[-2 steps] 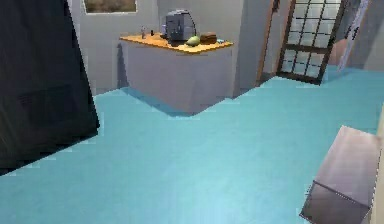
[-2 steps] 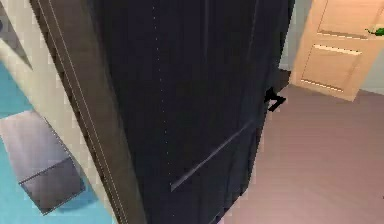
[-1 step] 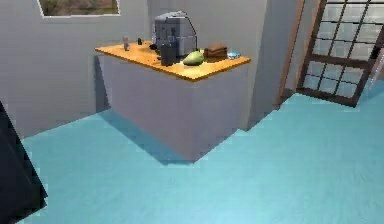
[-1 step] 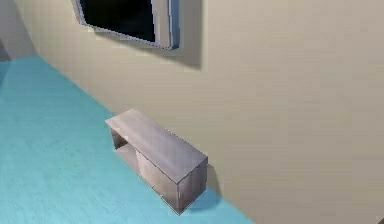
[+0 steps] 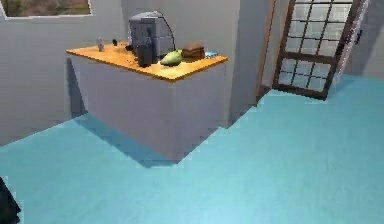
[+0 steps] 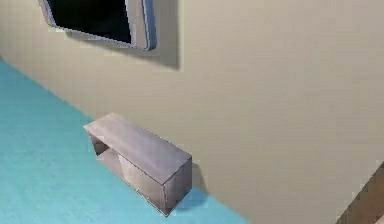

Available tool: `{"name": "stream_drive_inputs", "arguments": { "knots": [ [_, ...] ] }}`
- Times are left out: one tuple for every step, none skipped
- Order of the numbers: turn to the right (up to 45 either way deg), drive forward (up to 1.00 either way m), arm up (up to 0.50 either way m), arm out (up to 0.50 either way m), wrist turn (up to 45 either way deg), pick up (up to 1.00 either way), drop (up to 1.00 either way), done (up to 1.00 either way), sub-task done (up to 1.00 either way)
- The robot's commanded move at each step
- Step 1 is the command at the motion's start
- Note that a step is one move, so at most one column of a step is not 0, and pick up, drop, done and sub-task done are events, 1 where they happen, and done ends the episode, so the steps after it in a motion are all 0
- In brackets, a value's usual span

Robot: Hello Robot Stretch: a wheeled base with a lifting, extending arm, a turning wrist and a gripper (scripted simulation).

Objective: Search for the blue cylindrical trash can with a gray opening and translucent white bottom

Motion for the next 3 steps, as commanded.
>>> {"name": "stream_drive_inputs", "arguments": {
  "knots": [
    [0.0,0.40,0.00,0.00,0.0,0.00,0.00,0.00,0.00],
    [36.0,0.00,0.00,0.00,0.0,0.00,0.00,0.00,0.00],
    [0.0,1.00,0.00,0.00,0.0,0.00,0.00,0.00,0.00]
  ]
}}
